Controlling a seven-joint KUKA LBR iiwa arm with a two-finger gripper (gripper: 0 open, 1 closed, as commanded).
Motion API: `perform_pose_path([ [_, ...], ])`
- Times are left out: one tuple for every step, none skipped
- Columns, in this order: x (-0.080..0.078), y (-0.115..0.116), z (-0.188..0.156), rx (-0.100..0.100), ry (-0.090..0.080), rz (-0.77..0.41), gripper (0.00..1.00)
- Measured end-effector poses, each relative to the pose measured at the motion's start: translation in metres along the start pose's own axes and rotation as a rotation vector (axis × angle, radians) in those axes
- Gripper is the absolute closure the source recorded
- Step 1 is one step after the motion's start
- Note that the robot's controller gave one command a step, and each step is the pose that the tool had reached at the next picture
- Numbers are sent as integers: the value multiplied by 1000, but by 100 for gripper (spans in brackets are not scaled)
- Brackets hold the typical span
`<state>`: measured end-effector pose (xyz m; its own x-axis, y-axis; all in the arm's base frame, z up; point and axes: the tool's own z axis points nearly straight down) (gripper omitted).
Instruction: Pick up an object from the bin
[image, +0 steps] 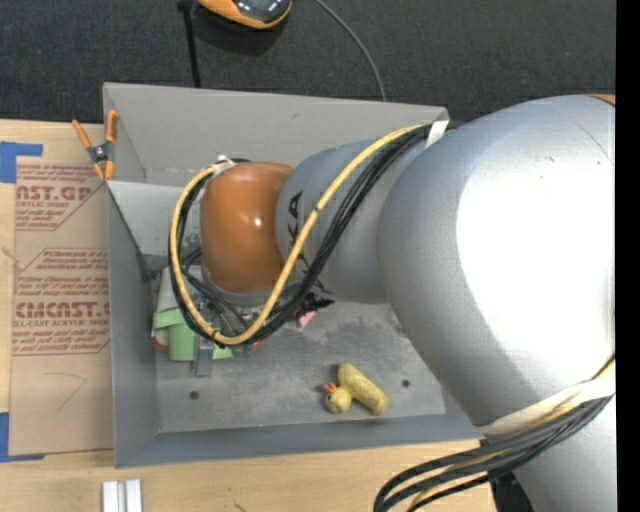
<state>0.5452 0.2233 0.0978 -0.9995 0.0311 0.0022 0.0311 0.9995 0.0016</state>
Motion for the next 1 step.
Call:
perform_pose_path([
  [1, 0, -5, 0, 0, -1, 100],
])
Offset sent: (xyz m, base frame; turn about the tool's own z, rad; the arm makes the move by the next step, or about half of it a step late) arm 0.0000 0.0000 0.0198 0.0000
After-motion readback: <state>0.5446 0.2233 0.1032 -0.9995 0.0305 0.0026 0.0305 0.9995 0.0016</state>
